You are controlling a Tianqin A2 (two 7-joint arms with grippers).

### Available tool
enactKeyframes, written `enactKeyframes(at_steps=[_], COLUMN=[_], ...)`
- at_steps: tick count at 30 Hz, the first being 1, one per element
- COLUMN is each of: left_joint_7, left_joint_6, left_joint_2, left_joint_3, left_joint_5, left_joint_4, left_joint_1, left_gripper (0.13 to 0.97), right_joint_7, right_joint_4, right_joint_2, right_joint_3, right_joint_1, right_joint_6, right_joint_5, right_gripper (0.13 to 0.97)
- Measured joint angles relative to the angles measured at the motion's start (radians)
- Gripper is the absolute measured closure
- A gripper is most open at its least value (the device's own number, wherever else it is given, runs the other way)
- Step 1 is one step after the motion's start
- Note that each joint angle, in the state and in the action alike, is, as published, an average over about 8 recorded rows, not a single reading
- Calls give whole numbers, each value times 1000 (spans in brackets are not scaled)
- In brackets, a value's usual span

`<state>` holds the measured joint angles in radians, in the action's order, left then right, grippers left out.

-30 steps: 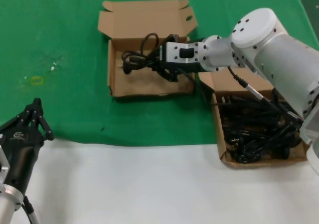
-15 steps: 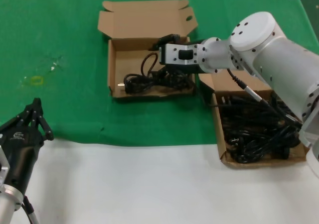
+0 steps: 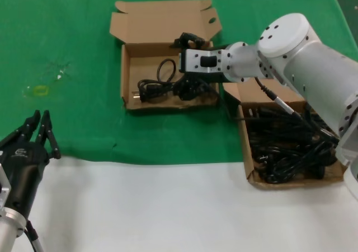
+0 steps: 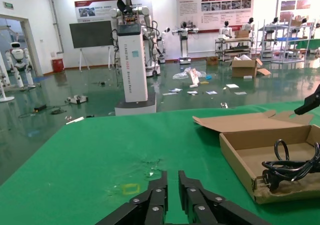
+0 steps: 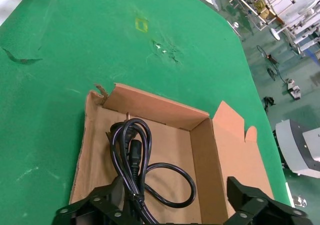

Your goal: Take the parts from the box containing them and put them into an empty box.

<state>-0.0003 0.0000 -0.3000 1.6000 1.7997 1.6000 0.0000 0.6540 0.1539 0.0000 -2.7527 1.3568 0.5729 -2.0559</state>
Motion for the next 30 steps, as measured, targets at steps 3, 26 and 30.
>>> enactKeyframes(at_steps=[3,26,30], left_joint_7=[0,0,0], left_joint_6=[0,0,0], left_joint_2=[0,0,0], left_joint_3=[0,0,0], left_joint_5=[0,0,0], left_joint_4=[0,0,0], left_joint_1=[0,0,0], left_gripper=[922,615,502], right_joint_7=[0,-25,-53], right_joint_4=[0,56,117], right_joint_2=[0,12,24], right_joint_3=[0,45,93], right_joint_1=[0,-53,-110], right_joint_6=[0,-22,-46], right_joint_5=[0,10,21], right_gripper=[449,156,130])
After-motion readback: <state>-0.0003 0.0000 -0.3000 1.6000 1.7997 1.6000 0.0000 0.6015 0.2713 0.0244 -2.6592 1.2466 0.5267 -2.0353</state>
